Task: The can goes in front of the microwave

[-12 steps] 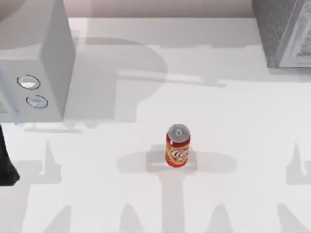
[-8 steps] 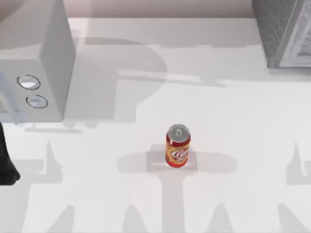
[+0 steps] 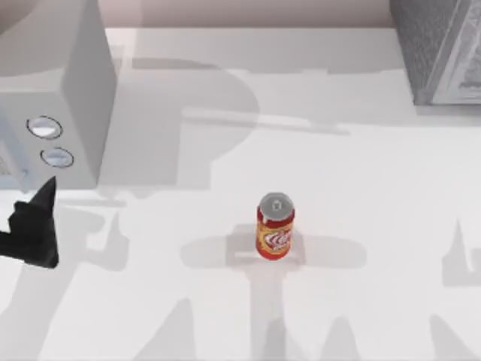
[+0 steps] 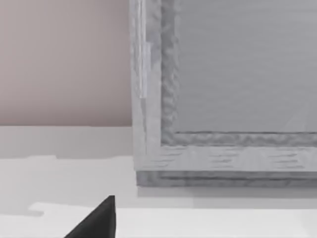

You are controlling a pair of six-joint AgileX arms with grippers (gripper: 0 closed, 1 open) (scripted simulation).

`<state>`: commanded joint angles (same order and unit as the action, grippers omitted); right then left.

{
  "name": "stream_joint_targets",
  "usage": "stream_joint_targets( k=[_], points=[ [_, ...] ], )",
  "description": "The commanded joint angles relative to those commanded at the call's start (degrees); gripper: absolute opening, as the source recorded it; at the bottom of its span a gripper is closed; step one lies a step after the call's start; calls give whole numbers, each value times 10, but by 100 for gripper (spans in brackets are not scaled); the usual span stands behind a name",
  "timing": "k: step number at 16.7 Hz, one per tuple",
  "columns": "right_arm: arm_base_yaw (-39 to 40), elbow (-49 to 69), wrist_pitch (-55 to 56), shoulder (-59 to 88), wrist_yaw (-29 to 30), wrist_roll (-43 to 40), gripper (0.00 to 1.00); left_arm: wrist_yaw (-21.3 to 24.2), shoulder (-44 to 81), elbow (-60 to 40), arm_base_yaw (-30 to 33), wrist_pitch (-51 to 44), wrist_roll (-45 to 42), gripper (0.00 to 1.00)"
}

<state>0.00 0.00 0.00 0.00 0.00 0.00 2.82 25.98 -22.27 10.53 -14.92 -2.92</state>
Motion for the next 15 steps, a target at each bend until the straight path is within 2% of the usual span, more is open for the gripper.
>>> stream_joint_targets(
  k=[9,15],
  points=[
    [0,0,0,0,0,0,100,58,528,-379,176,-359,2,100],
    [0,0,0,0,0,0,100,51,827,-666,279,-553,10,100]
  ],
)
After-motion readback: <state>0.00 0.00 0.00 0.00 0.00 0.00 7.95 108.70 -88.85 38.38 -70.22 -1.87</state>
